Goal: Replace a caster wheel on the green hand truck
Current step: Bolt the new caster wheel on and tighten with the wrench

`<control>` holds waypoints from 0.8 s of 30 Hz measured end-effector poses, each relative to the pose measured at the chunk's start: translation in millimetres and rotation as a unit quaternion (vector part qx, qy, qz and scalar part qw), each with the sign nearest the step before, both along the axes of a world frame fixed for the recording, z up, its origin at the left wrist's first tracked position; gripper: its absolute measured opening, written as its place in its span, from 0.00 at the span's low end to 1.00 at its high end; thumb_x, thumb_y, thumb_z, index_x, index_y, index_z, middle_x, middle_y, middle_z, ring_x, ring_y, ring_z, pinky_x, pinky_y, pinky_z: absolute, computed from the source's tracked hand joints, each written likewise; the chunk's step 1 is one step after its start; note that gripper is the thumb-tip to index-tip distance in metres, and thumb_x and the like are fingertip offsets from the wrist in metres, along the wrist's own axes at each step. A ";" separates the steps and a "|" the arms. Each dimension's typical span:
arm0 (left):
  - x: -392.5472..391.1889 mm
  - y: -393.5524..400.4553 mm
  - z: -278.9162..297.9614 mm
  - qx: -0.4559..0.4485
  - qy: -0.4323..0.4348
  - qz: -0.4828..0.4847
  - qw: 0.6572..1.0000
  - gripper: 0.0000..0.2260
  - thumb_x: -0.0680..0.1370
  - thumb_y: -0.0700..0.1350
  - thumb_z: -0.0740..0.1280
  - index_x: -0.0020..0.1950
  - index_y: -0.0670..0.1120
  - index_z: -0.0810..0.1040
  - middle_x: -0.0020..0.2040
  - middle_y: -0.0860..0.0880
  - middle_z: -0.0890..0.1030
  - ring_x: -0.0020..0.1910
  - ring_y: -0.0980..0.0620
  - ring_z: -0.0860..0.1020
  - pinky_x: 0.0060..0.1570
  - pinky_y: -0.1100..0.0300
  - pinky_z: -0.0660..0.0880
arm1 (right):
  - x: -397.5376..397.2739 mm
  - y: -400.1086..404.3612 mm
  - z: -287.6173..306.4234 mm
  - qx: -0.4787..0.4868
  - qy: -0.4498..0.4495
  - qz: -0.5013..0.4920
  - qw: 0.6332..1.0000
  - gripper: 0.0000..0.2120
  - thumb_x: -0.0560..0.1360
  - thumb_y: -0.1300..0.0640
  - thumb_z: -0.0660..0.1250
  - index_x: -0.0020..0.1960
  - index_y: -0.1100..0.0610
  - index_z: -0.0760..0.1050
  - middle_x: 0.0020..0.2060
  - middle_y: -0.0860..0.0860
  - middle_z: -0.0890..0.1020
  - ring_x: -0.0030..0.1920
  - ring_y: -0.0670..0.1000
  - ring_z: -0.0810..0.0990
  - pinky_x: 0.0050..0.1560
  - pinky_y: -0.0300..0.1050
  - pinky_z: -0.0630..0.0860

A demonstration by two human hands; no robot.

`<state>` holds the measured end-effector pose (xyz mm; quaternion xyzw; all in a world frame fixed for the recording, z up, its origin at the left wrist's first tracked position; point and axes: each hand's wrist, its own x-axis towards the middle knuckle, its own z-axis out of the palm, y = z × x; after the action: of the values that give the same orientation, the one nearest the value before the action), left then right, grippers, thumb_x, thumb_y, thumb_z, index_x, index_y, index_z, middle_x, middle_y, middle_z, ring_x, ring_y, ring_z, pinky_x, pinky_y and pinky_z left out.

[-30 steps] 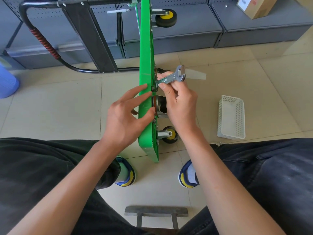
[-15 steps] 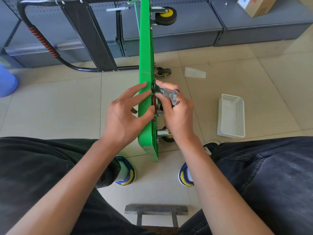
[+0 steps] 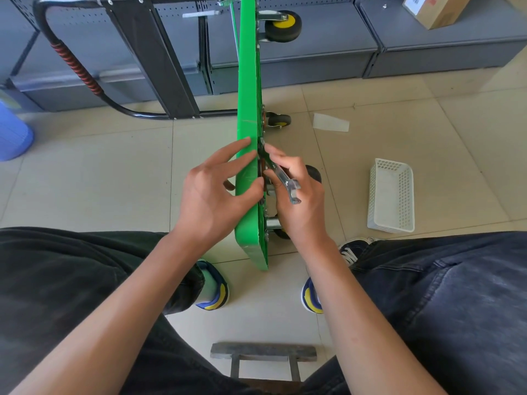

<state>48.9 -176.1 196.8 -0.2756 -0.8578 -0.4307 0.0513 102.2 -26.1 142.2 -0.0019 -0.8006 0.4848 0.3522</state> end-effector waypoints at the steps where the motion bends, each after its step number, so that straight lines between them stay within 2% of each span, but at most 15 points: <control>1: 0.1 -0.2 0.2 0.000 -0.002 0.000 1.000 0.20 0.75 0.52 0.70 0.67 0.48 0.81 0.71 0.57 0.76 0.62 0.64 0.77 0.49 0.59 0.81 | 2.0 -0.5 -2.0 -0.014 -0.004 0.004 1.000 0.15 0.81 0.61 0.64 0.62 0.71 0.75 0.67 0.60 0.80 0.66 0.51 0.81 0.63 0.42 0.79; 4: 0.4 -0.1 0.3 0.000 -0.005 -0.002 1.000 0.21 0.75 0.52 0.69 0.67 0.49 0.80 0.71 0.57 0.76 0.61 0.66 0.76 0.49 0.59 0.81 | 5.2 -1.7 -6.7 -0.041 -0.006 0.011 0.999 0.15 0.80 0.62 0.64 0.62 0.71 0.74 0.67 0.61 0.79 0.68 0.52 0.79 0.65 0.41 0.77; 8: 0.5 -0.7 0.2 -0.002 -0.005 0.000 1.000 0.20 0.76 0.52 0.69 0.67 0.49 0.81 0.71 0.58 0.76 0.62 0.65 0.77 0.49 0.59 0.81 | 4.9 -0.5 -7.8 -0.022 -0.023 0.008 0.999 0.13 0.79 0.68 0.66 0.63 0.70 0.75 0.68 0.61 0.79 0.68 0.52 0.79 0.66 0.42 0.77; 11: -0.3 -0.8 -0.5 -0.001 -0.006 0.001 1.000 0.21 0.76 0.54 0.69 0.67 0.50 0.81 0.71 0.58 0.76 0.61 0.65 0.77 0.49 0.57 0.81 | 3.5 0.7 -4.5 -0.016 -0.027 0.019 0.999 0.14 0.80 0.64 0.65 0.64 0.68 0.75 0.69 0.60 0.78 0.65 0.47 0.80 0.64 0.45 0.79; 13: -0.3 -0.7 -0.7 0.003 -0.006 0.000 1.000 0.21 0.76 0.54 0.68 0.67 0.50 0.81 0.71 0.58 0.76 0.62 0.65 0.77 0.50 0.56 0.81 | 3.7 0.3 -2.5 -0.012 -0.032 0.028 0.999 0.15 0.79 0.62 0.65 0.64 0.67 0.75 0.70 0.59 0.78 0.63 0.49 0.82 0.63 0.46 0.80; 18: -0.5 -0.4 -0.8 0.006 -0.010 0.003 1.000 0.21 0.76 0.54 0.69 0.67 0.50 0.81 0.71 0.57 0.76 0.65 0.63 0.76 0.55 0.53 0.81 | 4.1 -1.1 0.1 0.014 -0.040 0.021 0.999 0.15 0.77 0.70 0.70 0.64 0.66 0.76 0.69 0.59 0.78 0.60 0.52 0.84 0.63 0.41 0.79; 24: 0.1 0.6 -0.8 0.007 -0.014 0.009 1.000 0.20 0.76 0.53 0.70 0.67 0.49 0.81 0.70 0.57 0.76 0.65 0.62 0.76 0.55 0.52 0.81 | 1.4 2.1 0.0 0.023 -0.037 0.025 0.999 0.16 0.75 0.73 0.71 0.63 0.67 0.77 0.67 0.59 0.80 0.59 0.53 0.85 0.60 0.51 0.82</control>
<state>49.0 -175.5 196.0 -0.2612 -0.8578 -0.4404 0.0452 103.6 -23.9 142.2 0.0079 -0.8238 0.4745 0.3101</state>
